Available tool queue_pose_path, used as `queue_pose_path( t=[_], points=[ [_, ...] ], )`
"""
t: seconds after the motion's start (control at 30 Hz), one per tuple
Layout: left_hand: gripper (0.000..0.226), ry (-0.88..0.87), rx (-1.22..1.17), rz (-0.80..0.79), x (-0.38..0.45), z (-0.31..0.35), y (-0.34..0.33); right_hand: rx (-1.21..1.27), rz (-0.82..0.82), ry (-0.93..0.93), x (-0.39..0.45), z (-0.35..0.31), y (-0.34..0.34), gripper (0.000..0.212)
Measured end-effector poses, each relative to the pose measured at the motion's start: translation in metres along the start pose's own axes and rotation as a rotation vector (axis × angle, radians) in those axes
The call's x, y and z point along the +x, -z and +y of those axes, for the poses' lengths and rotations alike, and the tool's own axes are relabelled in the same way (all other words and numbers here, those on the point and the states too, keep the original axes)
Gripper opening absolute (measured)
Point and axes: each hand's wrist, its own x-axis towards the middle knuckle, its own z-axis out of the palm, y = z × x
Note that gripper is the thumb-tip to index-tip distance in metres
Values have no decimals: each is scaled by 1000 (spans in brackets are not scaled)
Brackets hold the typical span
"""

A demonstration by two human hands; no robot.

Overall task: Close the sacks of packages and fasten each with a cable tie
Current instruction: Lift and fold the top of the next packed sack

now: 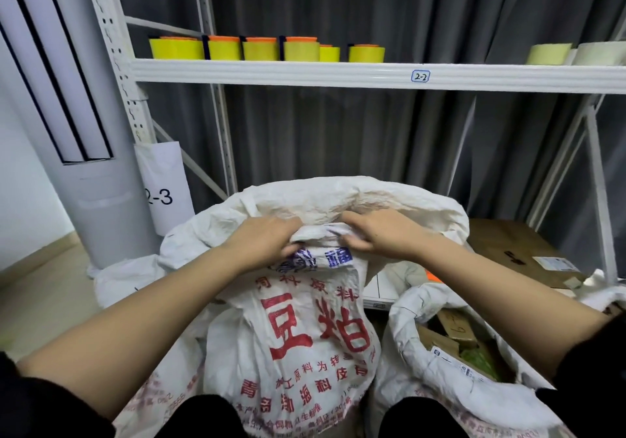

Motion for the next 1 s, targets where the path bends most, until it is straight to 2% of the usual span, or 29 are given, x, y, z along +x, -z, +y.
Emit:
queue_pose_path(
  t=[0.07,0.13,0.2,0.23,0.3,0.37,0.47,0.53,0.6,0.63,0.67,0.8,0.9,1.0],
  points=[
    [24,-16,21,-9,-6,-10,0,5,8,33,-1,0,4,47],
    [32,-139,107,122,-8,-21,6,-21,40,104,0,6,5,57],
    [40,-227,178,247,-5,-28,16,-24,54,84,-1,15,9,52],
    [41,-218,165,244,-4,-27,20,-37,61,70,-1,20,11,48],
    [39,-84,-24,200,-4,-20,24,-154,159,137,-3,26,10,54],
    [34,89,-364,31,-4,-13,22,-276,329,213,-7,28,-2,66],
    [49,69,-733,-94,-6,-6,17,-261,470,206,-11,27,-18,66],
    [34,36,-828,-107,-6,-6,12,-244,483,187,-9,27,-22,64],
    [17,14,-786,-47,-5,-9,10,-229,432,203,-6,28,-17,50],
    [15,8,-734,-6,-4,-10,10,-216,383,191,-5,27,-12,39],
    [14,-17,-634,49,-3,-10,11,-206,347,167,-2,26,-7,37],
    [10,-363,110,458,2,2,19,-142,168,130,13,8,9,62],
    [19,-515,268,642,0,4,17,-59,-44,115,21,-2,10,69],
    [16,-453,266,655,-1,-5,11,98,2,72,19,-11,3,36]
  ],
)
